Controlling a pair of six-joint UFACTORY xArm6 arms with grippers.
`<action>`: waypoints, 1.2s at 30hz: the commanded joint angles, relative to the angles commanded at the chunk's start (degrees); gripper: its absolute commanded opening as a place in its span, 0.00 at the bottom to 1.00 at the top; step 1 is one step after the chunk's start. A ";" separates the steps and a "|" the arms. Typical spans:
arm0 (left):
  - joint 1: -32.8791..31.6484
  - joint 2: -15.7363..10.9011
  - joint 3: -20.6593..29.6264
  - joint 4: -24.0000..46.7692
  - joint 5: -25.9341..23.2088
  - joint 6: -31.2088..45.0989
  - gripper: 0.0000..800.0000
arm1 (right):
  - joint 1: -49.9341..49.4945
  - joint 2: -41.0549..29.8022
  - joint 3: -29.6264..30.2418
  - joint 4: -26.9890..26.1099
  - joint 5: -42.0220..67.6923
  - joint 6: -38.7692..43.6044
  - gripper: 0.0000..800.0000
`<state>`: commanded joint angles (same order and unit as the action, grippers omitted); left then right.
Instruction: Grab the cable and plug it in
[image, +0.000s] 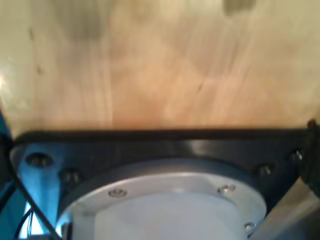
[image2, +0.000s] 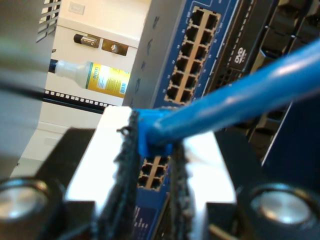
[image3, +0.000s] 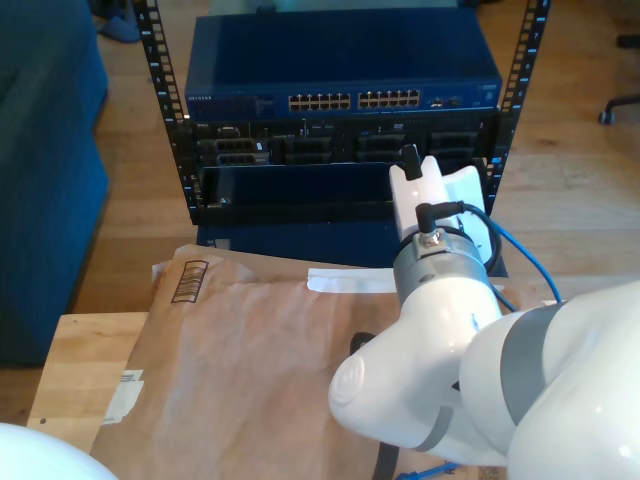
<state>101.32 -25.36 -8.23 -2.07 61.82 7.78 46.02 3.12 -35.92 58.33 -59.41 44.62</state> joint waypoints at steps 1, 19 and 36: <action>0.00 0.00 0.00 0.00 0.00 0.00 1.00 | 0.00 -0.18 0.00 0.00 0.26 -0.09 0.00; 0.00 0.00 0.00 0.00 -0.09 0.00 1.00 | 1.32 14.68 -11.52 -0.44 1.23 0.00 0.00; 0.00 0.00 0.00 0.00 0.00 0.00 1.00 | -2.64 13.71 -15.47 -0.62 0.88 -5.71 0.00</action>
<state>101.32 -25.36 -8.23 -2.07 61.82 7.78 43.38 16.84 -51.40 57.71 -58.53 38.90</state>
